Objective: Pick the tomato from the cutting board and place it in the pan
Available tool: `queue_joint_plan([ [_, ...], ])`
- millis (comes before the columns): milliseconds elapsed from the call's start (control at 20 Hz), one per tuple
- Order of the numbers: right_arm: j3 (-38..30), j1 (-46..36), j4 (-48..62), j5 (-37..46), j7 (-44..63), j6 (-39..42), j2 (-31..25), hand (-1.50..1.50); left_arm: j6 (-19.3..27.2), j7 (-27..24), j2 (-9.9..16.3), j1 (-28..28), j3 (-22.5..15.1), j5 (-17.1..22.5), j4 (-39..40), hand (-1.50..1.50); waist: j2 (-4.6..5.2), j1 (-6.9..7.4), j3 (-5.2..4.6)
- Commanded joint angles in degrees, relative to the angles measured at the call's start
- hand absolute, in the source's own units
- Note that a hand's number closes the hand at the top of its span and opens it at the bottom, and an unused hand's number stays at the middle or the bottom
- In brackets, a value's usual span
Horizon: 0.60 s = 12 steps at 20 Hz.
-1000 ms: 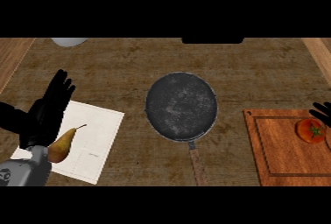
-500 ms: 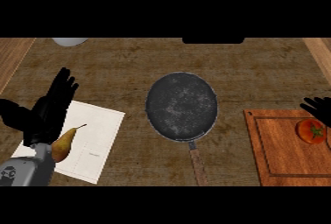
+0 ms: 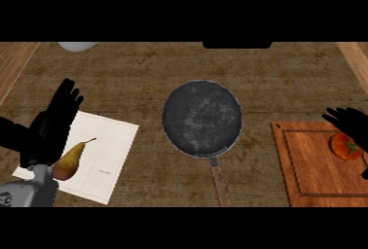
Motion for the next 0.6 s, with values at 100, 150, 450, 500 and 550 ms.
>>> queue_joint_plan([
  [100, -0.9, -3.2, 1.0, 2.2, 0.4, 2.5, 3.3, -1.5, -2.4, -2.6, -2.1, 0.1, 1.8, -1.0, 3.2, 0.0, -0.02, -0.13, -0.02],
  [150, -1.9, -4.3, 6.9, 2.2, -3.3, -0.6, 2.8, -1.5, -0.4, 1.7, -1.7, -2.7, 1.8, -2.1, 1.2, 0.0, 0.01, -0.06, 0.0],
  [450, -0.2, -9.1, 15.1, 5.3, -5.9, -5.2, 5.9, 1.5, -3.6, 1.0, -1.3, 0.6, 2.7, -1.0, -0.5, 0.0, 0.05, 0.36, 0.01],
  [500, 0.4, -9.2, 14.5, 5.8, -7.3, -4.8, 5.2, 1.5, 0.3, 1.5, -4.0, -2.1, 0.7, -4.1, 0.2, 0.0, 0.05, 0.15, 0.01],
  [550, 1.3, -7.5, 17.0, 7.1, -7.3, -9.1, 7.2, 1.5, 1.0, 5.0, -4.0, -5.5, 0.6, -3.7, 0.3, 0.0, 0.09, 0.09, 0.03],
])
